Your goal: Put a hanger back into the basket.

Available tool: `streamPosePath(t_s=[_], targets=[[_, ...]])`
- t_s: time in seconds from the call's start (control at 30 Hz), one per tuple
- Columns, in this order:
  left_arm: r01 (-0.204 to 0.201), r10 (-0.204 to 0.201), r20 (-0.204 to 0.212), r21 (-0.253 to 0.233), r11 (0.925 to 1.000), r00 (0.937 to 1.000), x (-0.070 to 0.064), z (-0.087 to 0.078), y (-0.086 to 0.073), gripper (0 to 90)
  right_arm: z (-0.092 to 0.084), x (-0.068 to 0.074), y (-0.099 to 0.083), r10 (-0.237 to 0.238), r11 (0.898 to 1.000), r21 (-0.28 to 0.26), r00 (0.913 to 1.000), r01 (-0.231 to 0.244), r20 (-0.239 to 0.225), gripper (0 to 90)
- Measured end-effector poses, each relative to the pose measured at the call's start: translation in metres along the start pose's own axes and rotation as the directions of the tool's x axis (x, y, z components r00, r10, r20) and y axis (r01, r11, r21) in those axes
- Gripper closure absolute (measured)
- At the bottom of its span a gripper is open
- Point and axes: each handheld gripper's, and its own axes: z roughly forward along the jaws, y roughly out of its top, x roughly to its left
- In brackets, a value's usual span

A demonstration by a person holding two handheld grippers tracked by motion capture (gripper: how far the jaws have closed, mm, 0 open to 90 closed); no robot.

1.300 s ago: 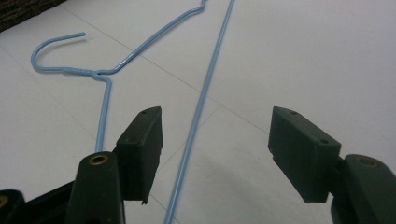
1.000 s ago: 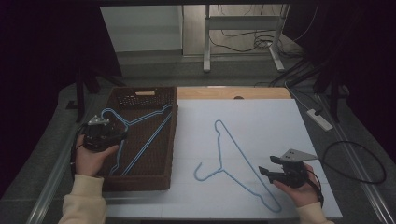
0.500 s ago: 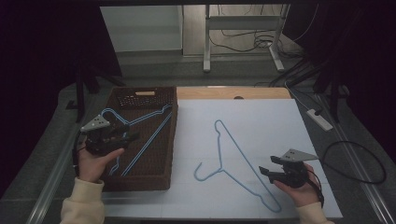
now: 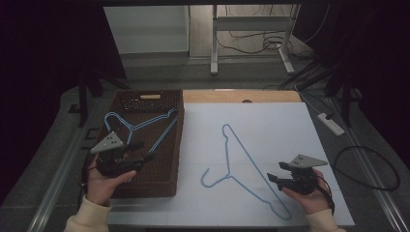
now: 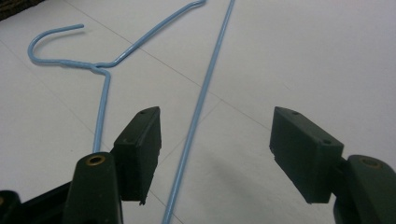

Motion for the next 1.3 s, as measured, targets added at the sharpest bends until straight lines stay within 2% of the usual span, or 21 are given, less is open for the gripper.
streamPosePath(t_s=[0.17,0.53,0.9,1.1,1.2,1.3], targets=[[-0.035,0.034,0.02,0.017,0.9993,0.9992,-0.014,-0.001,-0.006,35.5,0.001,0.002,0.001,-0.008,1.0,0.011,1.0,0.008,0.0,34.5],[-0.061,0.06,0.026,0.035,0.9975,0.9978,-0.029,0.006,-0.014,35.3,0.003,0.007,0.002,-0.036,0.999,0.021,0.9993,0.036,0.0,34.5],[-0.06,0.06,0.014,0.022,0.9979,0.9981,-0.027,0.008,-0.015,35.2,0.002,0.011,0.004,-0.049,0.998,0.03,0.9988,0.049,0.003,34.5],[-0.046,0.046,0.0,0.018,0.9988,0.9989,-0.024,0.008,-0.017,35.2,-0.001,0.016,0.007,-0.057,0.998,0.02,0.9984,0.057,-0.006,36.0],[-0.045,0.045,-0.002,0.023,0.9987,0.999,-0.023,0.009,-0.018,35.2,-0.005,0.022,0.011,-0.074,0.997,0.024,0.9972,0.074,-0.014,38.0],[-0.04,0.041,-0.006,0.026,0.9988,0.9992,-0.023,0.01,-0.019,35.2,-0.011,0.034,0.015,-0.07,0.997,0.04,0.9962,0.072,-0.052,38.5]])
